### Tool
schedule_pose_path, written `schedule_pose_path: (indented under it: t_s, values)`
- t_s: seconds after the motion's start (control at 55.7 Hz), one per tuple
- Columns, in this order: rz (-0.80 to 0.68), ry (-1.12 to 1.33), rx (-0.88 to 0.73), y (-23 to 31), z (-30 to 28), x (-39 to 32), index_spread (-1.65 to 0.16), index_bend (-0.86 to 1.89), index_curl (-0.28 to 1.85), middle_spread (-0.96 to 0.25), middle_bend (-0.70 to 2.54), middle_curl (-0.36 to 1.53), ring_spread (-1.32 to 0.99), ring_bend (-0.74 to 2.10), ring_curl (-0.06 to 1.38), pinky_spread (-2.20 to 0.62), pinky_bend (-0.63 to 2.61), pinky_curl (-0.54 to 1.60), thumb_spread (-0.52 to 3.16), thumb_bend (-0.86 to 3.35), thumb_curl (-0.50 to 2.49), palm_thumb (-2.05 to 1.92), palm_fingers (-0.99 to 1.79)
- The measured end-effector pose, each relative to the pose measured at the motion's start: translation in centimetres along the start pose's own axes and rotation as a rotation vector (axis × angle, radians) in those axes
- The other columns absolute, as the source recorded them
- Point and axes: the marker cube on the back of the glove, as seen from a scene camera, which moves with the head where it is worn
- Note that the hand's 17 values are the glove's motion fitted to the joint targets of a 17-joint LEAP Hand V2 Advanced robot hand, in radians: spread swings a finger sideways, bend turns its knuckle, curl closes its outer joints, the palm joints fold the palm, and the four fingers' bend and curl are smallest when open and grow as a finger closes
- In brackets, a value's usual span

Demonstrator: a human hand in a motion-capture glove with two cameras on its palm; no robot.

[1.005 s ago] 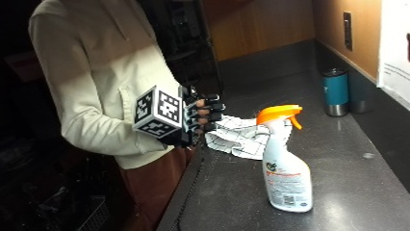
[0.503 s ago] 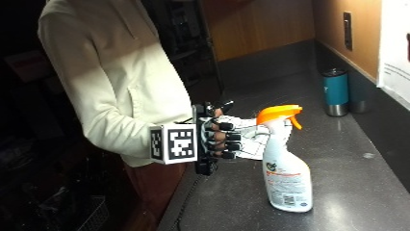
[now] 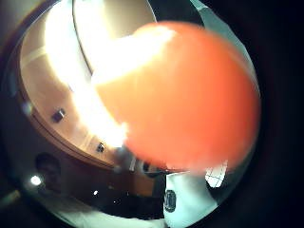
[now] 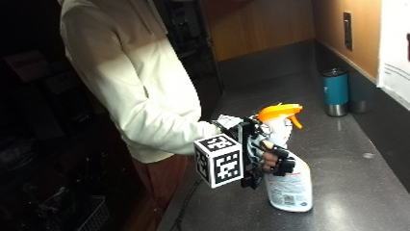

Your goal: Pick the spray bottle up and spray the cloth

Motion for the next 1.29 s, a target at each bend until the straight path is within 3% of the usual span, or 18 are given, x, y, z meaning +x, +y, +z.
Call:
schedule_pose_path:
  t_s: [0.18,0.287,0.395,0.61,0.916,1.095,1.293]
  values:
    - [0.026,0.013,0.054,-1.9,1.3,-0.9,-0.27,0.17,0.25,-0.02,0.3,0.38,-0.03,0.47,0.32,0.08,0.27,0.33,0.89,-0.03,0.4,0.63,0.56]
    - [0.032,0.048,0.045,-3.0,2.2,-1.1,-0.23,0.27,0.3,-0.05,0.39,0.4,-0.08,0.51,0.33,0.04,0.12,0.28,0.88,0.0,0.41,0.71,1.04]
    - [0.01,0.086,-0.001,-3.9,3.1,-1.2,-0.2,0.32,0.38,-0.08,0.51,0.46,-0.11,0.6,0.39,0.0,0.08,0.25,0.75,0.05,0.48,0.9,1.23]
    - [-0.115,0.321,-0.243,-4.3,4.5,-2.9,-0.17,0.41,0.47,-0.09,0.58,0.5,-0.14,0.63,0.44,-0.12,0.22,0.3,0.4,-0.01,0.6,0.99,1.38]
    - [-0.335,0.798,-0.743,3.2,8.0,-8.5,-0.16,0.45,0.52,-0.11,0.61,0.51,-0.16,0.66,0.45,-0.18,0.28,0.35,0.22,-0.03,0.68,0.97,1.39]
    - [-0.408,1.042,-0.864,9.0,9.0,-11.3,-0.16,0.47,0.53,-0.11,0.61,0.51,-0.16,0.66,0.46,-0.19,0.29,0.36,0.17,-0.04,0.7,0.95,1.39]
    - [-0.453,1.219,-0.895,13.7,9.5,-12.9,-0.16,0.47,0.53,-0.11,0.62,0.51,-0.16,0.66,0.46,-0.2,0.29,0.36,0.15,-0.03,0.72,0.94,1.39]
